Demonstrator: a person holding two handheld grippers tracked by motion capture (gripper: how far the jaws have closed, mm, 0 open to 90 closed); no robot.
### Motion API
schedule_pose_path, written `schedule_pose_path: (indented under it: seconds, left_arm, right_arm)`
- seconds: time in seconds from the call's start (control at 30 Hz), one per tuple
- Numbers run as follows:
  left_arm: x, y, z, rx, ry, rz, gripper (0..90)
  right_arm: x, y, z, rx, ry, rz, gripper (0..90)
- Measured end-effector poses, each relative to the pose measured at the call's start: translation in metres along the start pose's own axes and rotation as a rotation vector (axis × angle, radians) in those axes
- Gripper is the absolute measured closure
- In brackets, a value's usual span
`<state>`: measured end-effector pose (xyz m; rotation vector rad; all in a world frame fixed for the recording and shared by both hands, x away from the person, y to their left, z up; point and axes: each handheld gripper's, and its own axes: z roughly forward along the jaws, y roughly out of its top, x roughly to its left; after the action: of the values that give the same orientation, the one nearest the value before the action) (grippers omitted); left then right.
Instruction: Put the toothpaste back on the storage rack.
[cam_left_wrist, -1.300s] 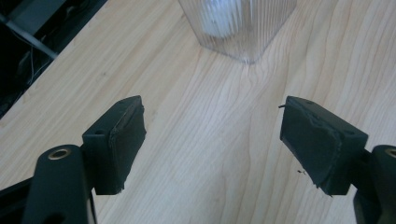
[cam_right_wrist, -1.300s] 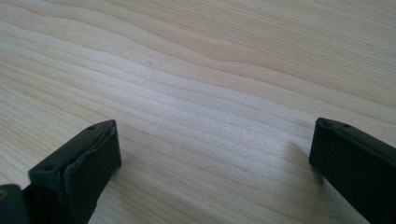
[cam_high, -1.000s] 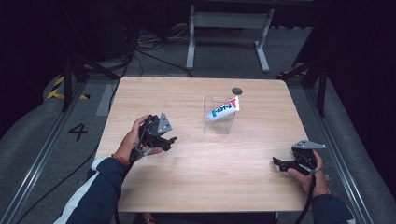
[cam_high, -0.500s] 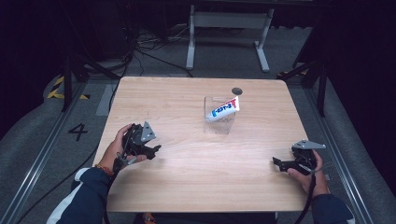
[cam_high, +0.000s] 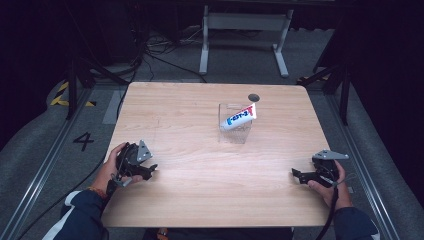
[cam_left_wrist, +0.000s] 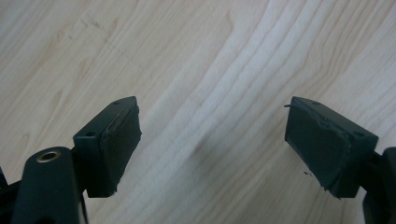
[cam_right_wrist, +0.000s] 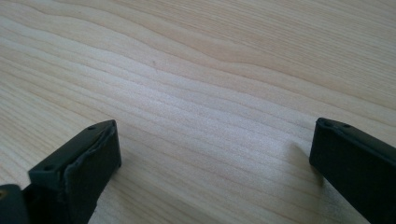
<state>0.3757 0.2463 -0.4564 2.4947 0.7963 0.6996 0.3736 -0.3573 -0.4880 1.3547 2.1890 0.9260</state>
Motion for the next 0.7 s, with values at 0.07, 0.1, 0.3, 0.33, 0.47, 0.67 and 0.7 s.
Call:
schedule_pose_path:
  seconds: [0.07, 0.1, 0.3, 0.33, 0.47, 0.67, 0.7]
  left_arm:
    - [0.001, -0.007, -0.001, 0.001, -0.004, -0.019, 18.6]
    - [0.001, -0.012, -0.002, -0.005, -0.014, -0.037, 18.6]
    - [0.004, -0.033, -0.007, -0.045, -0.047, -0.122, 18.3]
    - [0.003, -0.036, -0.006, -0.066, -0.048, -0.147, 18.3]
    - [0.006, -0.045, -0.008, -0.080, -0.049, -0.207, 17.6]
    - [0.012, -0.059, -0.008, -0.108, -0.089, -0.320, 17.3]
    - [0.011, -0.062, -0.006, -0.123, -0.114, -0.376, 17.5]
  right_arm:
    - [0.000, 0.000, 0.000, 0.000, 0.000, 0.000, 2.0]
    - [0.000, 0.000, 0.000, 0.000, 0.000, 0.000, 2.0]
    - [0.000, 0.000, 0.000, -0.001, -0.001, 0.000, 2.1]
    - [0.000, 0.000, 0.000, -0.001, -0.001, 0.000, 2.1]
    - [0.000, 0.000, 0.000, -0.001, 0.001, -0.001, 2.1]
    - [0.001, 0.000, 0.000, 0.000, 0.003, -0.003, 2.1]
    - [0.001, 0.000, 0.000, -0.001, 0.003, -0.005, 2.1]
